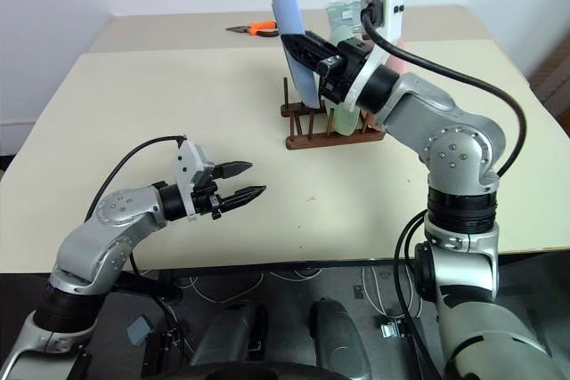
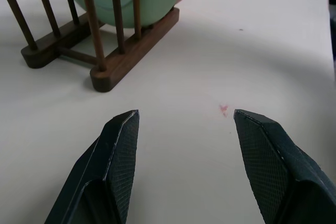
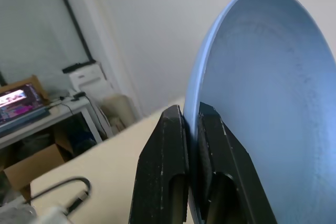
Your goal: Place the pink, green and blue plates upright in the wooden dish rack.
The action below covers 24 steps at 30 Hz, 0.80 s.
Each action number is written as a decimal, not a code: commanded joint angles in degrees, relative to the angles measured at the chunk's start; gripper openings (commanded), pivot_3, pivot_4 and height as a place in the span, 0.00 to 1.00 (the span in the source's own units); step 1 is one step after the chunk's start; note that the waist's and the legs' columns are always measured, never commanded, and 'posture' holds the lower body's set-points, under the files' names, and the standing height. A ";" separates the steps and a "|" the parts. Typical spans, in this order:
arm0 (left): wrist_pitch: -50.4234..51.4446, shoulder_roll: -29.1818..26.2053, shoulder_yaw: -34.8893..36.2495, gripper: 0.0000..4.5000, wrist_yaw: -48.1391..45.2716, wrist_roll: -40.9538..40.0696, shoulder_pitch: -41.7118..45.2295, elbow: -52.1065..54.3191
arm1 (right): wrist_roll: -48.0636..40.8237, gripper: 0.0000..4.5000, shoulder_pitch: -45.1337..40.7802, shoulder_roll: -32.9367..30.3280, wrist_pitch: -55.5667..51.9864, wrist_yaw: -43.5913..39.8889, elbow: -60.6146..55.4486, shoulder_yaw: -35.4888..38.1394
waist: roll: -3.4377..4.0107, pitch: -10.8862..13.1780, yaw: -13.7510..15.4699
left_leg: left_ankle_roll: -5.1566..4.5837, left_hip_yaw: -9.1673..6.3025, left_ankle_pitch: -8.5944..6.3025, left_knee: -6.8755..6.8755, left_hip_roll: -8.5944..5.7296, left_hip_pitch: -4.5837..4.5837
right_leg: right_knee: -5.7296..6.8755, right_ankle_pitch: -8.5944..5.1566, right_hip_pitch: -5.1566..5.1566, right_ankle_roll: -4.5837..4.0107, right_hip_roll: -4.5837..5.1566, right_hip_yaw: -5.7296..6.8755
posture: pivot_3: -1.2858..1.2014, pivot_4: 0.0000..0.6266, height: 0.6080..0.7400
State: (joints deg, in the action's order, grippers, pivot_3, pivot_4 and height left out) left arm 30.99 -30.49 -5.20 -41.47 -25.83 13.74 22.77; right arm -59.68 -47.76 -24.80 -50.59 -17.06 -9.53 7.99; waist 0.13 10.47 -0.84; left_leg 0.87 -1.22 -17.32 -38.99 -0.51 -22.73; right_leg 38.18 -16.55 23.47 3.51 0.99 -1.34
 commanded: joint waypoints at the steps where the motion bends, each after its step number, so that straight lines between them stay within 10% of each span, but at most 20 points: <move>1: 0.40 0.16 2.02 0.66 0.39 -1.69 0.57 2.54 | -2.17 0.02 -0.66 1.73 -1.34 1.45 1.49 2.81 | 0.00 0.00 -0.05 | 0.00 0.00 0.00 -0.01 0.00 0.00 | 0.01 0.00 0.00 0.00 0.00 0.00 | 0.52 0.24 1.00; 24: 0.91 -0.02 2.05 0.66 0.41 -2.10 0.67 2.84 | -1.96 0.02 -8.05 6.34 -2.39 8.94 2.35 6.15 | 0.01 0.00 -0.12 | 0.00 0.01 0.00 0.02 0.00 -0.02 | 0.00 0.00 0.04 0.00 -0.03 0.00 | 0.52 0.24 1.00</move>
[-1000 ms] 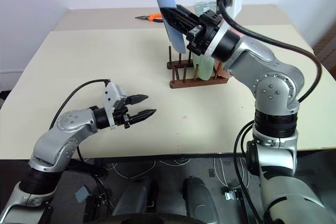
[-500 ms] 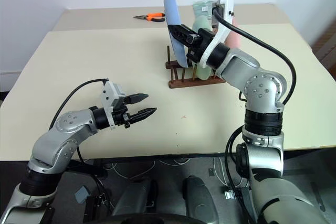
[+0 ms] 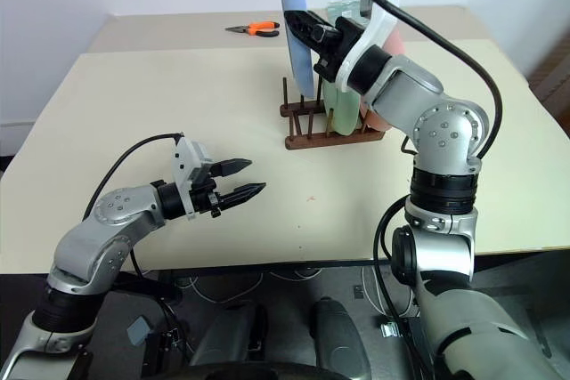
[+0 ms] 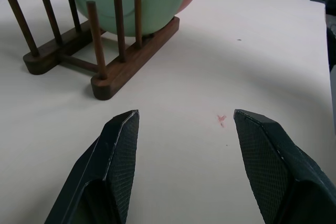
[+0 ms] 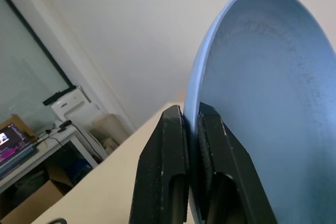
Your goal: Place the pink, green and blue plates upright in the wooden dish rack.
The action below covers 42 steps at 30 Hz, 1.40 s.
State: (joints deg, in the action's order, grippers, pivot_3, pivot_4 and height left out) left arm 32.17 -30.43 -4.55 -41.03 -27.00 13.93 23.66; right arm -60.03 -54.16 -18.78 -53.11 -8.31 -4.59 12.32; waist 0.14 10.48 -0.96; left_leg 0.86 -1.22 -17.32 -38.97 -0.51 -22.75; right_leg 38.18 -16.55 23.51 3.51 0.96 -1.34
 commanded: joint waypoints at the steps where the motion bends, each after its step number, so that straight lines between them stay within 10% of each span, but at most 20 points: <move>1: -0.26 -0.01 1.33 0.66 -0.02 -0.91 0.52 1.94 | -1.74 0.02 -1.22 0.52 -0.02 0.30 -2.46 1.75 | 0.00 0.00 0.04 | 0.00 0.00 0.00 0.00 0.00 0.00 | 0.00 0.00 0.00 0.00 0.00 0.00 | 0.52 0.24 1.00; 13: -0.38 0.27 1.21 0.66 -0.05 -0.81 0.73 1.74 | 2.27 0.02 3.02 2.55 0.66 -1.61 4.26 0.11 | 0.00 0.00 0.00 | 0.00 0.00 0.00 0.00 0.00 -0.02 | 0.00 0.00 0.02 0.00 0.00 0.00 | 0.52 0.24 1.00; 21: -0.25 0.20 1.37 0.66 0.08 -0.75 0.81 1.98 | 10.92 0.73 0.88 1.06 5.41 -8.34 5.80 -3.81 | 0.00 0.00 -0.03 | 0.00 0.01 0.00 0.01 0.00 -0.05 | 0.00 0.00 0.06 0.00 -0.01 0.00 | 0.52 0.24 1.00; 30: -0.77 0.64 2.86 0.66 1.71 -0.44 -0.53 2.69 | 26.38 0.73 5.73 -15.45 18.16 -22.47 -11.88 -9.48 | -0.01 -0.01 0.38 | 0.02 0.00 0.01 -0.08 -0.01 -0.80 | 0.05 0.02 0.83 0.04 -0.01 0.01 | 0.52 0.24 1.00; 42: -1.69 0.11 4.19 0.66 0.44 0.40 -0.28 -0.67 | 21.32 0.73 22.27 -27.31 13.97 -32.19 -18.62 1.15 | -0.01 -0.01 0.66 | -0.02 0.04 0.11 -0.10 0.01 -0.64 | 0.20 0.05 0.73 0.00 -0.03 -0.02 | 0.52 0.24 1.00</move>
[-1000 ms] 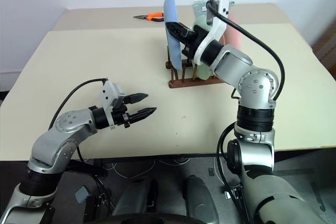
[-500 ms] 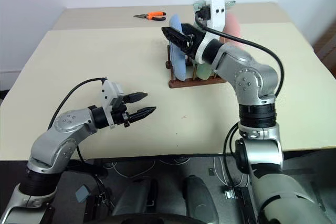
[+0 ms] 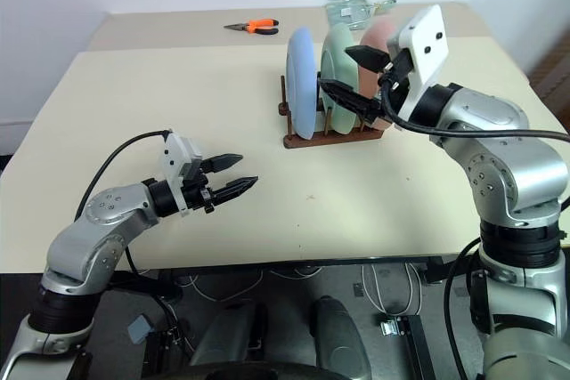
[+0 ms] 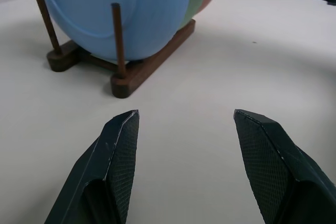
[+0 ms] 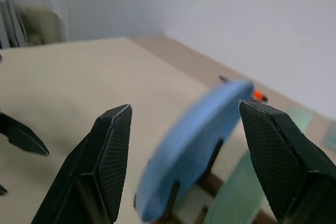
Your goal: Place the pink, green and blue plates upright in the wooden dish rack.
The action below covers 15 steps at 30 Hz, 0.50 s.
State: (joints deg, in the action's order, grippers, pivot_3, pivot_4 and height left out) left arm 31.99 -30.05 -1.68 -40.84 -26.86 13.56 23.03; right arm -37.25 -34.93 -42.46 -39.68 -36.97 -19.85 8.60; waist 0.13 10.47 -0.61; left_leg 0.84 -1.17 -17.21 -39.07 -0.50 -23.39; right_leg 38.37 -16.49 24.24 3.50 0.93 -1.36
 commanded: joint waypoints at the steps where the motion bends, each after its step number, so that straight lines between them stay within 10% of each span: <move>1: -1.90 -0.44 1.68 0.66 0.38 0.65 -0.24 -0.31 | -1.01 0.73 5.17 -5.26 0.93 -4.82 -3.55 6.02 | 0.00 0.00 0.44 | 0.00 -0.01 0.00 0.00 0.00 -0.03 | -0.04 0.00 0.00 0.00 0.01 0.03 | 0.52 0.24 1.00; 8: -7.97 -6.12 7.03 0.66 -0.61 5.13 -7.32 -5.52 | 9.10 0.73 25.61 -12.99 11.46 -12.54 1.60 11.79 | -0.01 -0.01 0.88 | -0.07 0.07 -0.04 0.03 0.00 0.00 | -0.22 0.05 -0.08 0.08 0.01 -0.03 | 0.52 0.24 1.00; 15: -12.04 -9.01 9.80 0.66 -1.90 6.93 -12.38 -8.11 | 12.75 0.73 27.48 -11.02 18.72 -13.86 8.26 10.92 | -0.01 -0.01 0.88 | -0.08 0.10 0.05 -0.01 0.02 0.32 | -0.18 0.11 -0.41 0.03 0.01 -0.04 | 0.52 0.24 1.00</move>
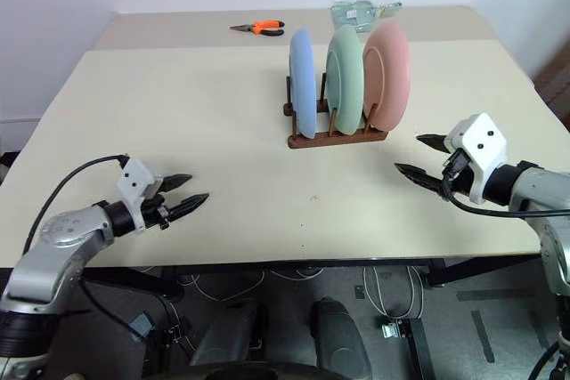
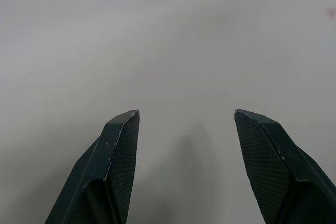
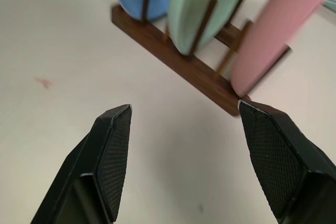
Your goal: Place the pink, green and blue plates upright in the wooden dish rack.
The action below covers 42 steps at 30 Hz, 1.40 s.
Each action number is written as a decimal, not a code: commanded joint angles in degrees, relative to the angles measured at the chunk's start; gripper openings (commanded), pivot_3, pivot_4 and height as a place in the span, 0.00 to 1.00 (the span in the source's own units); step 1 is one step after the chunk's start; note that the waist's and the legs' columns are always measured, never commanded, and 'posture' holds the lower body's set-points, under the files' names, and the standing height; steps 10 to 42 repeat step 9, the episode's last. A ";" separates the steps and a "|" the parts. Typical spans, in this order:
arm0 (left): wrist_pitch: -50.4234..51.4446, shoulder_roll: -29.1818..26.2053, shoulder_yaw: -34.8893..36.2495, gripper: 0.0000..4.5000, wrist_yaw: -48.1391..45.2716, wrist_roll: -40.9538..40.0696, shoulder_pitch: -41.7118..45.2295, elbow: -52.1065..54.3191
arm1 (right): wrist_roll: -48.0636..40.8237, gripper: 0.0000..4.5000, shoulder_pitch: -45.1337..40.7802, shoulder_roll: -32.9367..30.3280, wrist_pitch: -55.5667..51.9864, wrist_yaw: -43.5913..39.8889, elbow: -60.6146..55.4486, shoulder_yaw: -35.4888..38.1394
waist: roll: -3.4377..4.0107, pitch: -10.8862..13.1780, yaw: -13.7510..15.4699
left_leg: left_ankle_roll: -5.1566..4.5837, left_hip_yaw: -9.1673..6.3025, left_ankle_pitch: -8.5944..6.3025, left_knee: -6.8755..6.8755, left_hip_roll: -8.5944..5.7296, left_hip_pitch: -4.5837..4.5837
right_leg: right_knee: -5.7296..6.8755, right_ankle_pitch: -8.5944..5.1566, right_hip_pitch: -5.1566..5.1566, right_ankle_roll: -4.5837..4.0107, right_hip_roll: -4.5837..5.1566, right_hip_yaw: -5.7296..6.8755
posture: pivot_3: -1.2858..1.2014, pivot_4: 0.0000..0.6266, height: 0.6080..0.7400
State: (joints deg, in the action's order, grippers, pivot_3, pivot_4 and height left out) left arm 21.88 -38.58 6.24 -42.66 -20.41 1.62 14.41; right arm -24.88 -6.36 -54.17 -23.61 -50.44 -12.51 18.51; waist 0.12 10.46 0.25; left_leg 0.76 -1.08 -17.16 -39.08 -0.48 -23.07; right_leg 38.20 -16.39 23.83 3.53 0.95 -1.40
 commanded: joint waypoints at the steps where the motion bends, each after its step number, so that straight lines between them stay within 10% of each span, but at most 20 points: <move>1: -1.95 -0.33 2.12 0.66 -0.02 0.28 -0.64 0.59 | 0.24 0.73 -1.13 1.00 2.78 -0.51 1.18 0.84 | 0.00 0.00 0.04 | 0.00 0.00 0.00 0.00 0.00 0.06 | -0.02 0.00 -0.07 0.00 0.00 0.00 | 0.52 0.24 1.00; 42: -1.24 0.59 1.41 0.66 0.89 0.10 -1.54 2.21 | 1.10 0.73 -1.50 2.04 3.55 -1.01 1.96 -0.37 | 0.00 0.00 0.36 | -0.01 -0.01 -0.01 0.01 0.00 0.18 | -0.07 0.00 -0.22 0.00 0.04 0.01 | 0.52 0.24 1.00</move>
